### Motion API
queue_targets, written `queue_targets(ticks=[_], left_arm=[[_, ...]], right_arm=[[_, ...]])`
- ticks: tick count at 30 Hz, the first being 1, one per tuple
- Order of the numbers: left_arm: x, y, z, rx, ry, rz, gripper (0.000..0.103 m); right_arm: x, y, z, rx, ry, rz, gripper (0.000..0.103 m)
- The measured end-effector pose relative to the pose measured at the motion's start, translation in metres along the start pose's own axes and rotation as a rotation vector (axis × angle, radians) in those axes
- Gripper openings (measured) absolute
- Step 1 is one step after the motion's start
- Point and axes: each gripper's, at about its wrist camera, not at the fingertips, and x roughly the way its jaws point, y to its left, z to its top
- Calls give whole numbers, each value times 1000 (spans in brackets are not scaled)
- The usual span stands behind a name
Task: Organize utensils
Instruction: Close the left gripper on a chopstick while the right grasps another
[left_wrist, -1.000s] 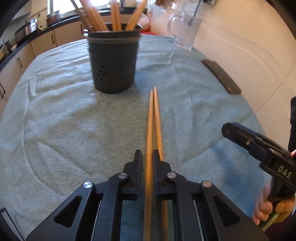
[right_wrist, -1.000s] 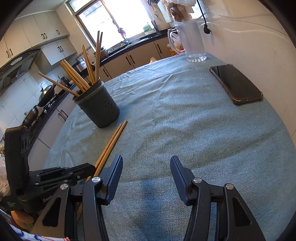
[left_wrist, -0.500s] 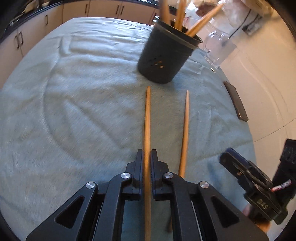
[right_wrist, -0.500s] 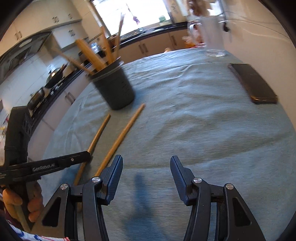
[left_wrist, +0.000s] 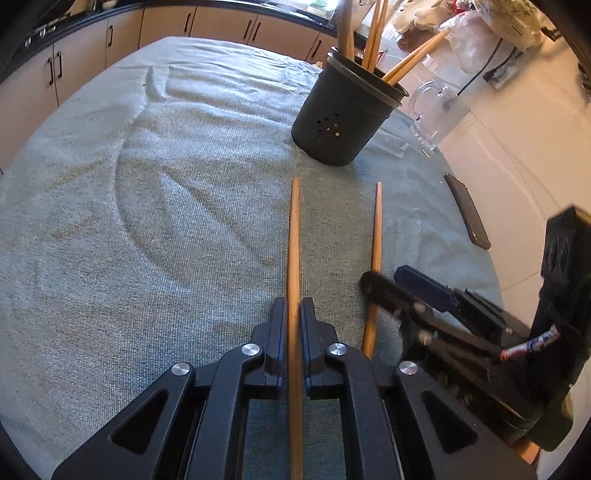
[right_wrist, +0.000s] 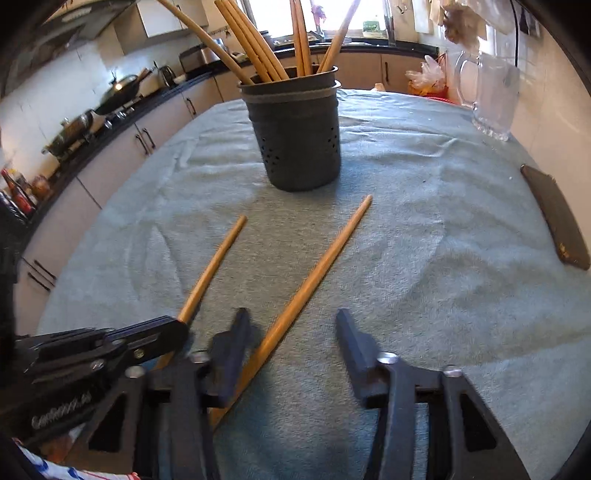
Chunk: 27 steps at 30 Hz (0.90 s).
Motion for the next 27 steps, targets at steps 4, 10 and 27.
queue_targets(ticks=[4,10,27], left_arm=[[1,-5,-2,27,-9,20,7],[-1,-10,-9,73,-20,57,7],[-10,-18,-30,87,-22,120,7]], right_arm=[[-4,-9,1,27,26,32,15],[-13,-17,-9,57,30,32,12],[-68,-51,-74,57,27,3,10]])
